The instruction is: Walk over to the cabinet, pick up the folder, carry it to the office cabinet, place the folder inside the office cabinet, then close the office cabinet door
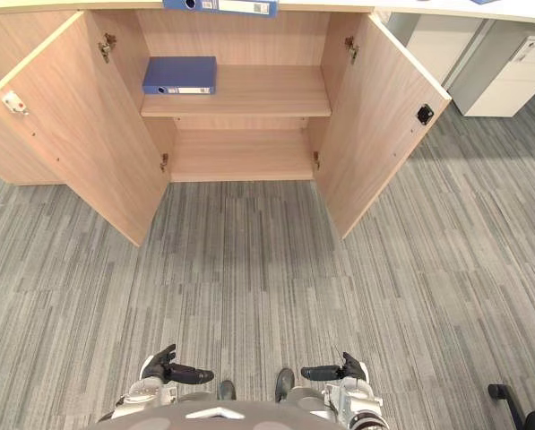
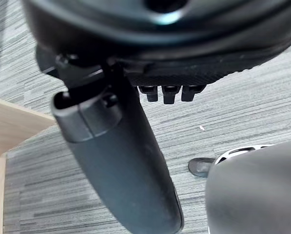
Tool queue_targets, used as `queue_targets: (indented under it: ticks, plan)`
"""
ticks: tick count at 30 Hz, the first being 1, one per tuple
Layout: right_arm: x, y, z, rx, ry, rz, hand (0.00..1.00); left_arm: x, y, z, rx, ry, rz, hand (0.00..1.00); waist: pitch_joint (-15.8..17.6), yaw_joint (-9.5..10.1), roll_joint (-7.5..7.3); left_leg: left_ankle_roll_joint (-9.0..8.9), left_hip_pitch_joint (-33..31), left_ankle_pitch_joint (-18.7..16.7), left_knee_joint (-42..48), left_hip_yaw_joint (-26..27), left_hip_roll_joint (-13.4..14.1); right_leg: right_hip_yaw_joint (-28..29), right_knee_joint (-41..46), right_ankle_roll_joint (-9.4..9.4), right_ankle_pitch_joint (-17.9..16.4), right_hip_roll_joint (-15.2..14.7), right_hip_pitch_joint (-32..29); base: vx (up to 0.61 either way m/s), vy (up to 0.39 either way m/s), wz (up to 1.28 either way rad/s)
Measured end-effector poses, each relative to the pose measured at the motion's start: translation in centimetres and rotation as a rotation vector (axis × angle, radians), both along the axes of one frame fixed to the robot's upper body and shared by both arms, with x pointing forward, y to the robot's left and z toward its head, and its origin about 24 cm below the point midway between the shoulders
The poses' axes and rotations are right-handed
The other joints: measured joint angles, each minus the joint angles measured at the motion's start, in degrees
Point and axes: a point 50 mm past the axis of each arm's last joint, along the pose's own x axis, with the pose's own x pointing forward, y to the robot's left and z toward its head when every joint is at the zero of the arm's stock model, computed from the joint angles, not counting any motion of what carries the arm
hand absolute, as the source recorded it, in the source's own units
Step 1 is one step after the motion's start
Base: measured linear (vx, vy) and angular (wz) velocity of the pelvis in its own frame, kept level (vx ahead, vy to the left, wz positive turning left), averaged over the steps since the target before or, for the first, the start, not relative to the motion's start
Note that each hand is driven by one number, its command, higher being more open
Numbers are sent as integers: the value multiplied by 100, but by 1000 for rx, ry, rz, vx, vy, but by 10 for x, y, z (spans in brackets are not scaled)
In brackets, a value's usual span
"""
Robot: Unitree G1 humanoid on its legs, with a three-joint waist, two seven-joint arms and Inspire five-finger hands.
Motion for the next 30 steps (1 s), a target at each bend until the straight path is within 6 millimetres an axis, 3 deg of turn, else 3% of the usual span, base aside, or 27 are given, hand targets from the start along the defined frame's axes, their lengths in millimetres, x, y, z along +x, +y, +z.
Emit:
queue_targets:
  ticks: [3,5,6,7,9,11,12,13,14,15,16,19,20,21,22,24,26,27,30]
  plan:
    - [3,0,1,1,-11,0,100,1,3,1,0,-5,13,100,44,1,-65,19,-1,-196,271,81,-156,-1,1437,154,-591,-361,-544,144,111,3]
    - [12,0,5,-3,-45,2,100,3,3,2,3,-15,12,100,172,-8,-69,31,195,-208,247,58,-247,-28,2733,88,-613,-634,-976,182,146,20]
    - [17,0,7,-4,-63,2,100,6,4,3,9,-23,3,100,246,-24,-53,139,348,-271,247,-11,-243,-81,3346,-27,-597,-680,-1215,224,88,32]
    - [20,0,8,-6,-75,12,100,10,5,4,18,-32,-8,100,312,-29,2,280,450,-413,229,-149,-162,-84,3577,-42,-941,-616,-1375,234,63,36]
    - [26,3,10,-6,-97,33,100,14,9,7,34,-42,-9,100,385,-39,-42,256,570,-445,117,-289,-70,-153,3424,-83,-1186,-508,-1634,231,-38,39]
    - [37,0,15,-15,-136,38,100,16,9,7,39,-44,-5,100,529,-96,119,214,756,-470,-61,-394,258,-394,2780,-140,-1130,-190,-1939,251,-106,31]
    - [40,-1,18,-20,-157,35,100,16,9,7,39,-44,-7,100,569,-125,159,143,821,-488,-86,-421,367,-412,2285,-152,-917,-58,-1999,292,-145,39]
    - [36,-1,16,-22,-149,33,100,13,11,6,42,-34,-10,100,542,-139,58,-23,921,-519,-97,-428,358,-333,1446,-236,-305,-10,-1971,414,-218,39]
    - [33,-2,15,-17,-145,22,100,10,11,5,42,-27,-10,100,545,-144,5,-165,1046,-596,-112,-449,350,-274,1309,-390,370,-56,-1920,398,-203,31]
    - [35,-6,16,-21,-151,-3,100,10,4,3,20,-22,-6,100,595,-128,144,-343,1203,-667,-110,-428,553,-397,1539,-566,354,57,-1852,503,-272,25]
    - [36,-9,17,-28,-157,-16,100,13,-2,3,0,-33,-8,100,595,-135,162,-603,1174,-503,-66,-405,578,-426,1595,-581,142,57,-1841,410,-222,19]
    - [33,-9,16,-16,-151,-44,100,15,-9,3,-26,-47,-13,100,608,-159,185,-880,932,-159,472,-390,634,-549,1396,-661,-16,72,-1560,360,-211,22]
    - [28,-7,14,-9,-137,-53,100,16,-10,4,-39,-55,16,100,613,-163,184,-1013,680,-28,1360,-366,699,-598,1107,-644,-64,84,-1164,449,-262,43]
    - [23,-7,13,-13,-135,-52,100,18,-8,5,-49,-78,78,100,625,-152,190,-1016,222,100,2689,-334,872,-664,834,-647,-111,87,-708,361,-209,39]
    - [21,-7,13,-15,-139,-52,100,19,-6,7,-54,-94,108,100,634,-132,192,-963,-27,54,3337,-200,1017,-692,744,-650,-136,118,-523,324,-172,24]
    - [23,-3,15,5,-166,-71,100,25,-3,11,-68,-142,171,100,637,2,209,-682,-954,-304,4770,328,1517,-651,541,-660,-278,203,-81,251,-86,-9]
    - [24,3,14,20,-173,-73,100,29,-1,14,-63,-164,178,100,637,30,204,-538,-1464,-498,4713,590,1662,-588,405,-613,-357,206,133,206,11,-23]
    - [25,5,15,27,-174,-76,100,30,-3,14,-69,-167,181,100,636,88,202,-481,-1675,-562,4274,754,1656,-465,352,-573,-368,186,242,266,96,-48]
    - [23,9,14,33,-166,-98,100,32,-3,15,-66,-173,179,100,625,191,155,-483,-1835,-474,2619,777,1354,-161,187,-377,-406,39,478,266,197,-52]
